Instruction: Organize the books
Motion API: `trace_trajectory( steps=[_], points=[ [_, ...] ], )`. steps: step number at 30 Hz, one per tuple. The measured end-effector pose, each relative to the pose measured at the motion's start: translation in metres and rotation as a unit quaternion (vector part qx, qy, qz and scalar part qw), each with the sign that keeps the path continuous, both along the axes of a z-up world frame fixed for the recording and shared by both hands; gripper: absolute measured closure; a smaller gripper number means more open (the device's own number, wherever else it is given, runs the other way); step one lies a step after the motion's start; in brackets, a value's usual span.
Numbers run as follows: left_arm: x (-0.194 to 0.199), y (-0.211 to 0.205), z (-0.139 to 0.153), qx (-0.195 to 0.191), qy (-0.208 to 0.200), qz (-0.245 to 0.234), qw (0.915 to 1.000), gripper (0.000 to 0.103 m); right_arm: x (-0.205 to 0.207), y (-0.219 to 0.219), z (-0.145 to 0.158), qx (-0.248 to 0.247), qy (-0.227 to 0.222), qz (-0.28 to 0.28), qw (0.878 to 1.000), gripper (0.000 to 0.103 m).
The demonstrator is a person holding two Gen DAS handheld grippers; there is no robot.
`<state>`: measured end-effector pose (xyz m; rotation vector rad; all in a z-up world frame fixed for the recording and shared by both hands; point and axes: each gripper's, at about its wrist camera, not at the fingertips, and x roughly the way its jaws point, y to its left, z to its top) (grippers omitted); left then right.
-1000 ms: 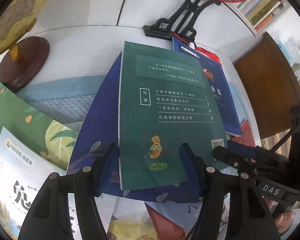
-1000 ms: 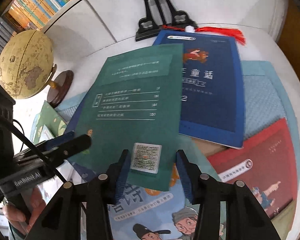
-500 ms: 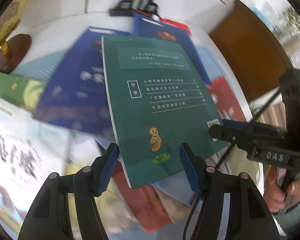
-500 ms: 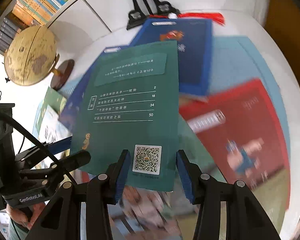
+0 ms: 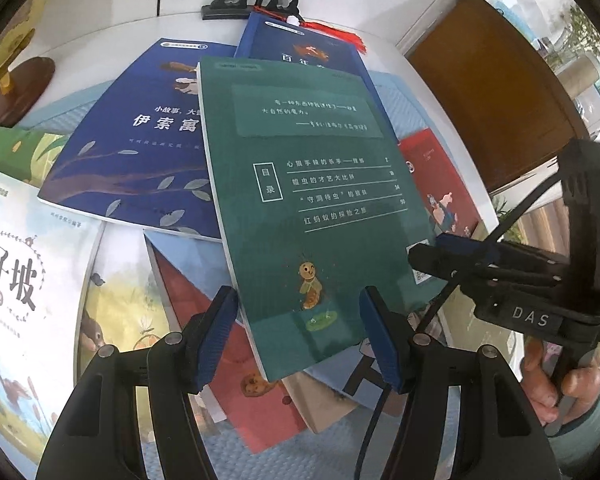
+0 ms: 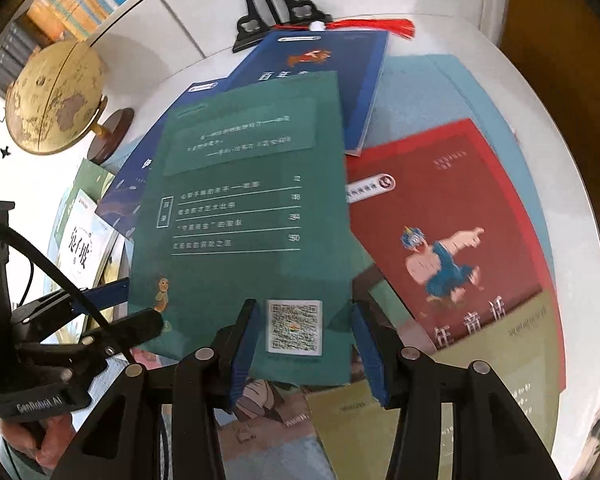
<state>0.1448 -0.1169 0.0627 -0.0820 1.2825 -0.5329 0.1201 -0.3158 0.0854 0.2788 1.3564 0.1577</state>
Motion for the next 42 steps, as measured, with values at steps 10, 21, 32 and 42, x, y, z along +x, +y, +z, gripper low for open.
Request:
trace_trajectory(
  steps=[10, 21, 32, 42],
  points=[
    [0.000, 0.020, -0.004, -0.051, 0.016, 0.012, 0.9985, 0.043, -0.006, -0.042, 0.020, 0.240, -0.026, -0.039, 0.970, 0.060],
    [-0.007, 0.018, 0.005, -0.052, -0.003, 0.028, 0.9982, 0.043, 0.012, 0.004, 0.035, 0.158, -0.054, 0.015, 0.986, 0.077],
    [0.013, 0.012, 0.003, -0.061, 0.000, 0.051, 0.9969, 0.043, 0.054, -0.041, -0.005, 0.081, -0.030, -0.019, 0.996, 0.065],
    [0.019, -0.010, 0.001, -0.030, -0.009, 0.028, 0.9991, 0.040, 0.055, -0.038, -0.013, 0.101, -0.025, 0.019, 0.994, 0.058]
  ],
)
